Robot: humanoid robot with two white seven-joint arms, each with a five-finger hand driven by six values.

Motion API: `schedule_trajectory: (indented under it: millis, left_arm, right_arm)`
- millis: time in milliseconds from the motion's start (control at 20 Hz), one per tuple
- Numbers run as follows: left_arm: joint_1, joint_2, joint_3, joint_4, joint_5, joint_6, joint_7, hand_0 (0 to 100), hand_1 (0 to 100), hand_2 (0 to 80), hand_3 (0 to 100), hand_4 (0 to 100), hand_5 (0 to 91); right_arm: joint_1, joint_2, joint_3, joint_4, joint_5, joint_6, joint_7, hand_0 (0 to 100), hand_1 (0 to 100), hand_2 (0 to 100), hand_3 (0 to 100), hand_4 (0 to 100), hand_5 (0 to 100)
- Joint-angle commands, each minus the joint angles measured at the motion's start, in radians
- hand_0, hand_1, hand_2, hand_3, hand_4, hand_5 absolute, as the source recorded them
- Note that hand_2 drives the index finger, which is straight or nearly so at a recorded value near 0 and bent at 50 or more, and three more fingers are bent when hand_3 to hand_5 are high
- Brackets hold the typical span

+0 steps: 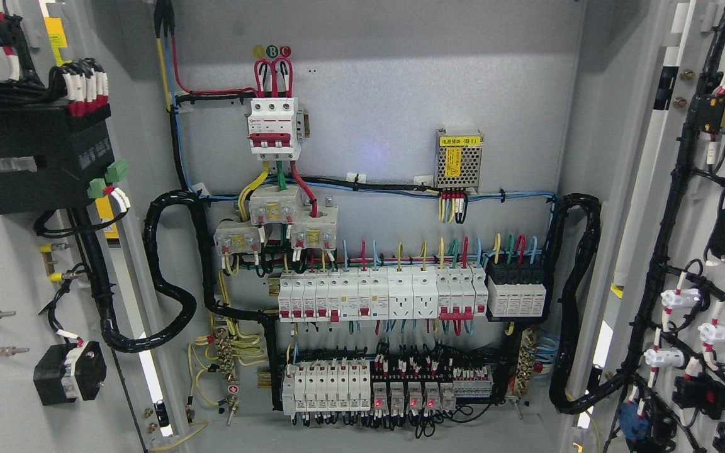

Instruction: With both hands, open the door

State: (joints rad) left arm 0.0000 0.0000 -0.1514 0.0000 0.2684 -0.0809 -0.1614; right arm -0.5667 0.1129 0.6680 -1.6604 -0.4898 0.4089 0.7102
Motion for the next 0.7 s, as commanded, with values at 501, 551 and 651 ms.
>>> schedule_trajectory:
  millis: [501, 551, 651]
  left_arm:
    - [-0.031, 0.009, 0.0, 0.002, 0.0, 0.0, 0.0, 0, 0, 0.0, 0, 0, 0.0]
    - [-0.031, 0.009, 0.0, 0.0, 0.0, 0.0, 0.0, 0, 0, 0.0, 0, 0, 0.0]
    - [-0.031, 0.008, 0.0, 0.001, 0.0, 0.0, 0.0, 0, 0, 0.0, 0, 0, 0.0]
  right_arm:
    - [-0.044, 0.036, 0.147, 0.013, -0.006, -0.025, -0.066, 20, 12, 0, 0, 0, 0]
    - [-0.047, 0.036, 0.148, 0.014, -0.006, -0.025, -0.066, 20, 12, 0, 0, 0, 0]
    - [-0.056, 0.036, 0.159, 0.018, -0.007, -0.025, -0.066, 20, 12, 0, 0, 0, 0]
